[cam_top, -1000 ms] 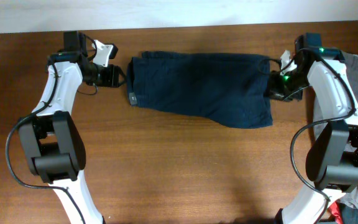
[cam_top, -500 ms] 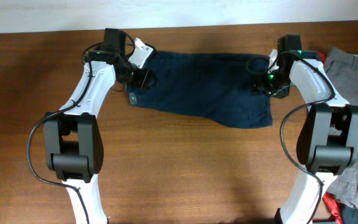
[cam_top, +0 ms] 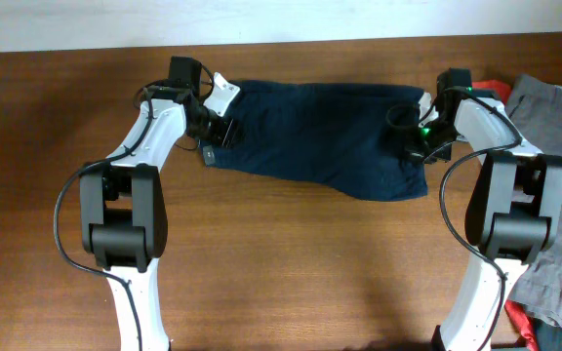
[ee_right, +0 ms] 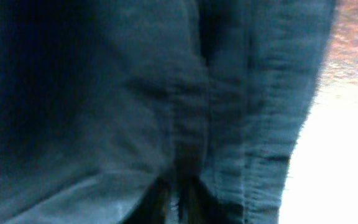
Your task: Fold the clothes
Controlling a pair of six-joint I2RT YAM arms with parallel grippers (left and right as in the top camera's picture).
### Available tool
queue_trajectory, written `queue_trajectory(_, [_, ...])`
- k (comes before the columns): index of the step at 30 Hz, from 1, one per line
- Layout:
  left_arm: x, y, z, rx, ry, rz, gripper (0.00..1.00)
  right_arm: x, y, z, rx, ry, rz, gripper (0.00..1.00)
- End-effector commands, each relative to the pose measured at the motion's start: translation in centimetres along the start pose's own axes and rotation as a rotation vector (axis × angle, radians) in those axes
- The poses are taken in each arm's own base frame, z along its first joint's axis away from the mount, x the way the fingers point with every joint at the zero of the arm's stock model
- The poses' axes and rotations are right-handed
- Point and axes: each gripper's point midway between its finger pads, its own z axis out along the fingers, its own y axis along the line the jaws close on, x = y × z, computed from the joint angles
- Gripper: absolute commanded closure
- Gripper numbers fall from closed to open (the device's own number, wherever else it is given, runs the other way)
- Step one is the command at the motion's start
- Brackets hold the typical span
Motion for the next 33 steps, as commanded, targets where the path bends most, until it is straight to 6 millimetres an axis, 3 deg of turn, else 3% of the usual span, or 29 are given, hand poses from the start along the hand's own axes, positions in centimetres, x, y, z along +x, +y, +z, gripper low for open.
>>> queue_trajectory(1, [0.3, 0.2, 0.2, 0.000, 0.005, -0.012, 0.47, -0.6, 1.0, -1.5, -0.024, -0.026, -0.048, 0.96])
queue_trajectory(7, [0.3, 0.2, 0.2, -0.001, 0.005, -0.012, 0.47, 0.5, -3.3, -5.6, 0.203, -0.033, 0.047, 0.96])
queue_trajectory(11, [0.4, 0.4, 0.2, -0.007, 0.010, -0.014, 0.47, 1.9, -5.7, -6.4, 0.290, 0.012, 0.107, 0.96])
queue_trajectory(15, [0.4, 0.4, 0.2, -0.006, 0.011, -0.014, 0.47, 2.5, -6.2, -6.6, 0.292, 0.035, 0.124, 0.96])
queue_trajectory(16, [0.4, 0.4, 0.2, -0.007, 0.010, -0.014, 0.47, 2.5, -6.3, -6.6, 0.294, 0.035, 0.125, 0.92])
queue_trajectory(18, [0.4, 0.4, 0.2, -0.006, 0.010, -0.013, 0.47, 2.5, -6.3, -6.6, 0.294, 0.033, 0.145, 0.63])
queue_trajectory(20, [0.3, 0.4, 0.2, -0.006, 0.009, -0.014, 0.47, 2.5, -6.1, -6.7, 0.290, 0.027, 0.164, 0.62])
queue_trajectory(23, [-0.2, 0.1, -0.3, 0.009, -0.002, -0.042, 0.47, 1.7, -5.0, -7.7, 0.236, -0.011, 0.146, 0.67])
queue_trajectory(25, [-1.3, -1.0, -1.1, 0.067, -0.029, -0.045, 0.47, 0.4, -2.5, -9.1, 0.106, -0.074, 0.074, 0.69])
queue_trajectory(29, [-3.5, -3.1, -2.7, 0.171, -0.086, -0.046, 0.48, -1.4, 2.1, -11.9, -0.110, -0.195, 0.015, 0.83])
queue_trajectory(31, [-4.0, -3.5, -3.0, 0.192, -0.101, -0.039, 0.55, -1.6, 3.9, -12.1, -0.178, -0.205, -0.008, 0.96])
queue_trajectory(33, [-4.1, -3.6, -3.0, 0.194, -0.102, -0.037, 0.59, -1.4, 5.8, -11.5, -0.232, -0.188, -0.039, 0.96])
